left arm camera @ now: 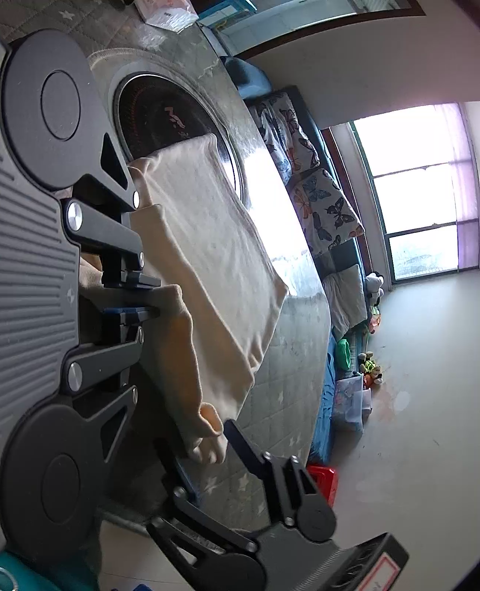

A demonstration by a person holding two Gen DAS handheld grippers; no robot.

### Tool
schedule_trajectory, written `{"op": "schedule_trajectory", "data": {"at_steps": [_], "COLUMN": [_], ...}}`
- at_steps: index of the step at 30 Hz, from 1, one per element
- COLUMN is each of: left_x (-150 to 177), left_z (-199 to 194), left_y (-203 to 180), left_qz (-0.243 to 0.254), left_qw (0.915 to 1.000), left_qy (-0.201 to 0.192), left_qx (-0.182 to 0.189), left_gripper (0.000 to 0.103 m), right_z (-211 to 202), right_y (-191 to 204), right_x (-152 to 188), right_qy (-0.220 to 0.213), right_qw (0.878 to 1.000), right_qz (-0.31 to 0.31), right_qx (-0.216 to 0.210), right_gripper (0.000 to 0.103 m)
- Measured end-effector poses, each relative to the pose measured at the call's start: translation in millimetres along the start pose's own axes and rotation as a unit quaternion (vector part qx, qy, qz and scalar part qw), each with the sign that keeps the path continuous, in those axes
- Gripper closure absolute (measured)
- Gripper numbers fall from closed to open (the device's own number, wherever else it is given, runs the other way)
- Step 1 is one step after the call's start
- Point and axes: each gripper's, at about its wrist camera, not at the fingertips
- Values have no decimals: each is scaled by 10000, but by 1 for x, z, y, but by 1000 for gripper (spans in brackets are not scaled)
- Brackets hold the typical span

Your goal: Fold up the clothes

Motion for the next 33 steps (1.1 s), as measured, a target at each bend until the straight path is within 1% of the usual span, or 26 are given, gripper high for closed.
{"op": "schedule_trajectory", "data": {"at_steps": [1,2,3,5,6,7,8,10,11,12,18,19,20,22,23,29,33], "left_x": [0,1,2,5,7,9,12,19,23,27,45,46,47,45,44,34,29], "left_z": [2,3,3,1,-2,-4,-7,-11,-13,-14,-13,-13,-13,-14,-16,-39,-65], "left_y": [1,2,2,1,0,-2,-4,-6,-7,-9,-12,-13,-13,-12,-12,-14,-24], "left_qz": [-19,-40,-48,-9,44,98,154,265,328,400,870,941,981,955,926,774,822], "left_qw": [10000,10000,10000,10000,10000,9999,9999,9995,9993,9989,9944,9937,9933,9937,9942,9963,9963], "left_qy": [10,23,34,52,61,63,70,129,162,192,349,333,323,282,244,11,-79], "left_qx": [2,6,10,10,-2,-19,-32,-66,-98,-144,-478,-506,-520,-511,-498,-381,-255], "left_gripper": [93,93,93,88,87,82,79,78,74,73,74,78,89,96,97,98,98], "right_z": [5,9,13,19,20,20,20,18,17,16,11,11,10,9,7,-11,-37], "right_y": [-1,-3,-5,-8,-11,-13,-18,-23,-24,-25,-29,-28,-28,-28,-28,-28,-25], "right_x": [-2,-3,-4,-6,-7,-8,-8,-10,-10,-11,-14,-14,-14,-14,-14,-15,-16], "right_qy": [-34,-20,4,51,73,94,104,89,81,65,-37,-54,-73,-115,-138,-346,-477], "right_qw": [10000,9999,9998,9992,9987,9982,9971,9961,9958,9954,9940,9938,9935,9929,9925,9920,9916], "right_qz": [49,123,201,354,451,551,692,822,863,909,1069,1090,1115,1171,1204,1213,1191], "right_qx": [-1,-45,-98,-185,-211,-236,-287,-296,-300,-304,-249,-230,-211,-180,-168,-88,-160], "right_gripper": [50,57,61,79,82,87,89,90,91,91,93,93,93,94,94,94,94]}}
Point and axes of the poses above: each gripper's, at about its wrist camera, not at the fingertips, and z roughly the way its jaws point, y to its left, x to its underside, and after that the axes turned 9 degrees about x, right-handed
